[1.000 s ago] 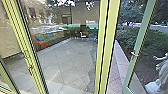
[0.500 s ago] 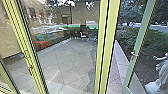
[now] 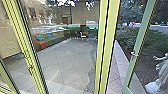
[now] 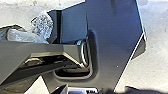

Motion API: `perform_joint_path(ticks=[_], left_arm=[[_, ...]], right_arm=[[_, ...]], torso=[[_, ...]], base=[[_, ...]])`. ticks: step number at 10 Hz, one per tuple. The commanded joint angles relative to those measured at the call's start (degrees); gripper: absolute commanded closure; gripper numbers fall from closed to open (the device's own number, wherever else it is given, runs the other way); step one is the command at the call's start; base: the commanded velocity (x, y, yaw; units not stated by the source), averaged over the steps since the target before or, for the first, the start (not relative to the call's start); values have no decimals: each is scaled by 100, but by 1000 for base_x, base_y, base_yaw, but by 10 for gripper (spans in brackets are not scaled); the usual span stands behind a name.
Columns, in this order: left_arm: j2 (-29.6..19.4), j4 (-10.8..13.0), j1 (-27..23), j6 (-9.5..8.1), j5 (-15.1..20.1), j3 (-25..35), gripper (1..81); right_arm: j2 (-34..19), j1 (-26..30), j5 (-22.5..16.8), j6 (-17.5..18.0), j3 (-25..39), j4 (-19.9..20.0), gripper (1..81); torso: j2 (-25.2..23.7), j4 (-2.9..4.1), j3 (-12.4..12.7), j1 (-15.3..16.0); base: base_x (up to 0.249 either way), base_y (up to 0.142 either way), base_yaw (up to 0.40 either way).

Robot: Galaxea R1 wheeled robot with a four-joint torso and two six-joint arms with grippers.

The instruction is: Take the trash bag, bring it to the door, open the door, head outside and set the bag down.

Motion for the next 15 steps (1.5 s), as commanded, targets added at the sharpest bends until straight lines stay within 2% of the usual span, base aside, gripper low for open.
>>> perform_joint_path(ticks=[1,6,15], left_arm=[[-2,25,-216,22,384,18,811],[-11,51,-225,39,410,18,811],[7,42,-242,39,419,18,811]], right_arm=[[79,191,-327,-31,-117,-54,10],[150,173,-327,-40,-206,-107,10],[247,173,-327,-40,-320,-107,10]], torso=[[0,0,0,0],[-2,0,0,0],[-2,0,2,0]], base=[[0,0,0],[0,0,-22],[0,0,-200]])
